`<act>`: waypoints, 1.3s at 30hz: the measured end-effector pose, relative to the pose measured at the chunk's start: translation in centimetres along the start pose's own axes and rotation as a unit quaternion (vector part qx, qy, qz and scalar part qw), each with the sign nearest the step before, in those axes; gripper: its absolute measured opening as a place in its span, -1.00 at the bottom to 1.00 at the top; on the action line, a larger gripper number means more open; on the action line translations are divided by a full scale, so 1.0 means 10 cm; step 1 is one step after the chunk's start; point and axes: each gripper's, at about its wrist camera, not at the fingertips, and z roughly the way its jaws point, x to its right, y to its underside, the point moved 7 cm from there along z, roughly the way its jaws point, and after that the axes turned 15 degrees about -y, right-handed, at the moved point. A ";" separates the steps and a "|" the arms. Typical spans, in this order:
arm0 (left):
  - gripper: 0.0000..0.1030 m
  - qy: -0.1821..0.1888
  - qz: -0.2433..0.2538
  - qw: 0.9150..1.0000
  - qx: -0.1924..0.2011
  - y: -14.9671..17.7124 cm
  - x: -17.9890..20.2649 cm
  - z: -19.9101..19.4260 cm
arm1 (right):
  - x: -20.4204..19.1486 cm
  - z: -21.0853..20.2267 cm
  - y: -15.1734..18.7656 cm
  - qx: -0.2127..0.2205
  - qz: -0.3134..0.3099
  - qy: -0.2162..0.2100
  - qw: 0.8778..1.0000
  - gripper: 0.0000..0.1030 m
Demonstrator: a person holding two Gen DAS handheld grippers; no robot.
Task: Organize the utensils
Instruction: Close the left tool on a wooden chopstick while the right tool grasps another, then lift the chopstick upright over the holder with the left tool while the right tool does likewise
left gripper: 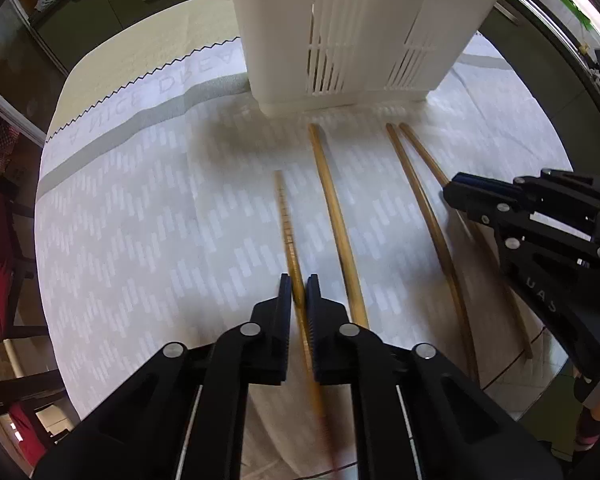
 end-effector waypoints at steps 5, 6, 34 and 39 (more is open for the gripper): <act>-0.88 0.000 -0.006 1.000 0.002 -0.08 -0.01 -0.01 | 0.08 -0.14 0.00 0.020 0.009 -0.019 1.000 -0.88; -0.88 0.001 -0.008 1.000 0.003 -0.09 -0.02 -0.03 | 0.09 -0.18 0.01 0.025 0.008 -0.020 0.999 -0.88; -0.88 0.022 -0.025 0.987 0.160 0.13 -0.49 -1.26 | -0.19 -1.74 0.31 0.187 -0.024 -0.081 0.979 -0.88; -0.88 0.021 -0.023 0.984 0.174 0.16 -0.48 -1.38 | -0.25 -1.82 0.33 0.195 -0.035 -0.084 0.976 -0.88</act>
